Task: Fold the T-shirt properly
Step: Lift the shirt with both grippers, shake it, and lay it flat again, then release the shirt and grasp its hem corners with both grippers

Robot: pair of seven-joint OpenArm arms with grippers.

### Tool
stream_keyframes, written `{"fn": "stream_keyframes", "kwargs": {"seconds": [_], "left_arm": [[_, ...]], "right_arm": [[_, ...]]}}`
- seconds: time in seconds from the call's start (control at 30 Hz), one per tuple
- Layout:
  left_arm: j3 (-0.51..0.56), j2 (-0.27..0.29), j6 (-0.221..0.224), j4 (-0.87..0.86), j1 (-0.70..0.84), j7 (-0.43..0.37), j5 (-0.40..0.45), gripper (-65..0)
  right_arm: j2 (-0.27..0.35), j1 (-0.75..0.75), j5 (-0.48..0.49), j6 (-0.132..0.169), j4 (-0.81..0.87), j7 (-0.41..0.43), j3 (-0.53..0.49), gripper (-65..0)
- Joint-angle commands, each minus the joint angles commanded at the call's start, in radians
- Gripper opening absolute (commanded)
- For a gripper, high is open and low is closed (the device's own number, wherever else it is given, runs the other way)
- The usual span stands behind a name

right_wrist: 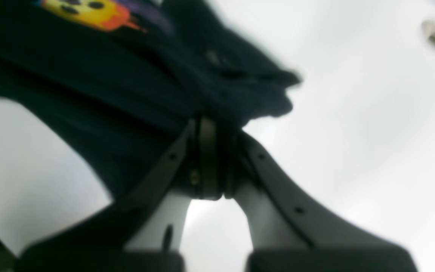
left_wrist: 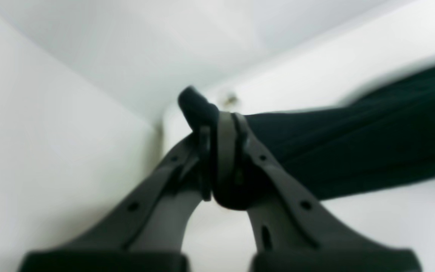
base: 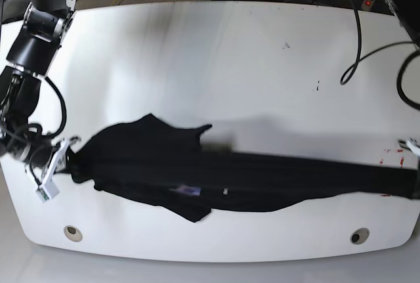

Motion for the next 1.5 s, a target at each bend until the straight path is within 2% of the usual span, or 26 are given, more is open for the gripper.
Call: {"fn": "stream_keyframes", "kwargs": {"seconds": [0.1, 0.33, 0.53, 0.67, 0.77, 0.8, 0.83, 0.9, 0.93, 1.07, 1.13, 1.23, 1.27, 1.33, 1.37, 1.5], "left_arm": [[-0.046, 0.089, -0.003, 0.017, 0.127, 0.0, 0.0, -65.0], [-0.132, 0.187, -0.003, 0.009, 0.324, -0.003, 0.002, -65.0], [-0.173, 0.224, -0.003, 0.008, 0.428, -0.003, 0.002, -65.0], [-0.176, 0.224, -0.003, 0.008, 0.477, -0.005, 0.002, -65.0], [-0.175, 0.219, -0.003, 0.006, 0.482, -0.005, 0.006, -64.9], [-0.17, 0.218, -0.003, 0.006, 0.482, -0.003, 0.02, -62.5], [-0.164, 0.219, -0.003, 0.006, 0.482, -0.002, 0.038, -58.7], [-0.141, 0.218, -0.003, 0.006, 0.482, -0.002, 0.072, -51.1], [-0.124, 0.218, -0.003, 0.006, 0.482, -0.002, 0.101, -44.6], [-0.075, 0.218, -0.005, 0.006, 0.482, -0.002, 0.19, -23.1], [-0.066, 0.216, -0.005, 0.006, 0.482, -0.002, 0.201, -19.2], [-0.063, 0.216, -0.014, 0.008, 0.48, -0.002, 0.199, -20.1], [-0.063, 0.216, -0.029, 0.009, 0.48, -0.002, 0.199, -20.7], [-0.069, 0.221, -0.11, 0.014, 0.47, -0.002, 0.199, -21.7], [-0.072, 0.221, -0.133, 0.014, 0.462, -0.002, 0.198, -21.9], [-0.11, 0.23, -0.133, 0.011, 0.408, -0.002, 0.199, -23.2]], "right_arm": [[-0.037, -0.12, -0.002, 0.0, 0.06, 0.002, 0.048, -65.0], [-0.069, -0.284, -0.002, 0.0, 0.072, 0.006, 0.098, -65.0], [-0.069, -0.339, -0.003, 0.0, 0.071, 0.006, 0.098, -65.0], [-0.069, -0.368, -0.006, 0.0, 0.071, 0.006, 0.1, -64.5], [-0.069, -0.377, -0.006, 0.0, 0.071, 0.006, 0.1, -51.4], [-0.069, -0.385, -0.006, 0.0, 0.072, 0.006, 0.1, -44.5], [-0.069, -0.387, -0.006, 0.0, 0.074, 0.006, 0.1, -38.0], [-0.069, -0.394, -0.006, 0.0, 0.074, 0.006, 0.1, -30.0], [-0.068, -0.397, -0.006, 0.0, 0.074, 0.006, 0.104, -24.7], [-0.066, -0.4, -0.006, 0.0, 0.071, 0.005, 0.146, -12.0], [-0.064, -0.4, -0.012, 0.0, 0.069, 0.006, 0.15, -9.8], [-0.071, -0.391, -0.071, 0.0, 0.069, 0.009, 0.152, -9.5], [-0.08, -0.381, -0.101, 0.0, 0.069, 0.021, 0.147, -9.5], [-0.118, -0.333, -0.187, 0.0, 0.068, 0.057, 0.146, -9.5], [-0.132, -0.315, -0.229, 0.0, 0.061, 0.064, 0.146, -9.5], [-0.17, -0.196, -0.35, 0.0, -0.026, 0.069, 0.146, -9.5]]}}
